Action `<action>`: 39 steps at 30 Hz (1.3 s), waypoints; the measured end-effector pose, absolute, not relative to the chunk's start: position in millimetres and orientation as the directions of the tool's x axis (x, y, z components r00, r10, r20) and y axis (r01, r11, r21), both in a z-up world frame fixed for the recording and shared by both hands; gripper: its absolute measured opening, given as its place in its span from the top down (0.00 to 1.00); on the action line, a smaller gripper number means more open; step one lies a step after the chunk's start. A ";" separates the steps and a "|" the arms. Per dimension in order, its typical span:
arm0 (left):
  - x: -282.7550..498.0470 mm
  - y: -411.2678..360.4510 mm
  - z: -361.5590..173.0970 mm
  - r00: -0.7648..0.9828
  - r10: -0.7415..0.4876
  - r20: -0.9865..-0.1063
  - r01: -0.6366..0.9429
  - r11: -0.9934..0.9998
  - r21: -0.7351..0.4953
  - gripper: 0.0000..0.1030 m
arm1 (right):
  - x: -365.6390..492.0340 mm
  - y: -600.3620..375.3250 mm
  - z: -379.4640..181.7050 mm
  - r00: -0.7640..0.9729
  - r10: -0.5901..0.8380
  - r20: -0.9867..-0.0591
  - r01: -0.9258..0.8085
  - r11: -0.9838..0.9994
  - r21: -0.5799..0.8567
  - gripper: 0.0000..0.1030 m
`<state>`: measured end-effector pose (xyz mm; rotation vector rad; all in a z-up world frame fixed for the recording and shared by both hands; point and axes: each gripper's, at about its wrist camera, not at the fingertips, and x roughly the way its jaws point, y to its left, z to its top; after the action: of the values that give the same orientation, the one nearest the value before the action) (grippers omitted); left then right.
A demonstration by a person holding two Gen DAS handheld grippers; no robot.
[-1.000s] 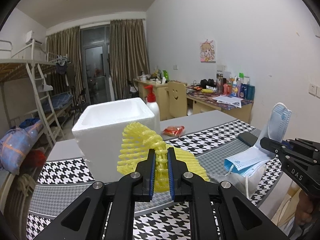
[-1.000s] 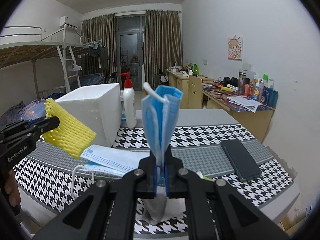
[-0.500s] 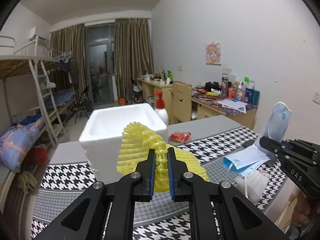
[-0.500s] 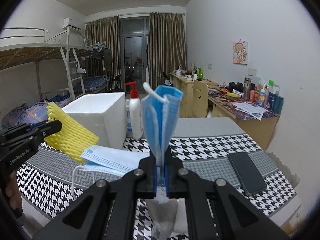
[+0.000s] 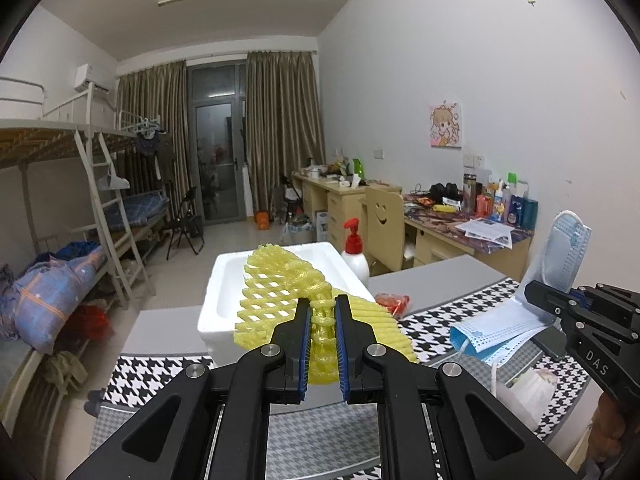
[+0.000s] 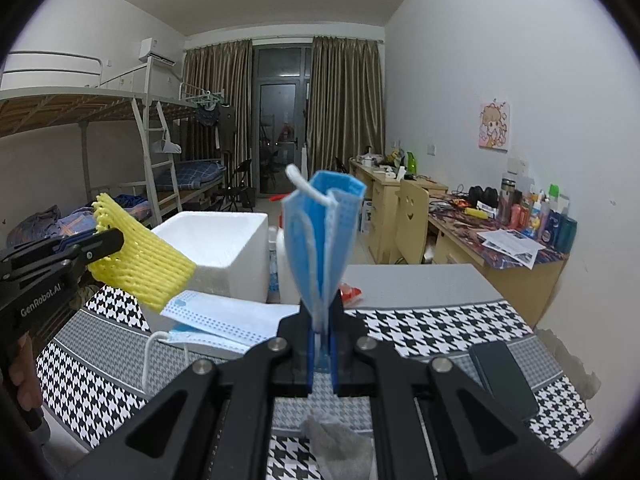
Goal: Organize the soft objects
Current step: 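Carry the yellow net and blue mask over the white foam box with both tools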
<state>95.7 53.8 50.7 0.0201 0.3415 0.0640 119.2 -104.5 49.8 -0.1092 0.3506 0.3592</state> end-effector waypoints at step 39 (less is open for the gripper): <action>144.8 81.9 78.5 0.937 0.153 -0.314 -0.148 0.988 0.041 0.88 | 169.8 -55.7 90.7 0.871 0.333 -0.360 -0.372 0.927 -0.041 0.92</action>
<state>144.8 81.9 78.5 0.0165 0.3222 0.1538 169.8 -55.7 90.7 -0.1107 0.3567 0.3692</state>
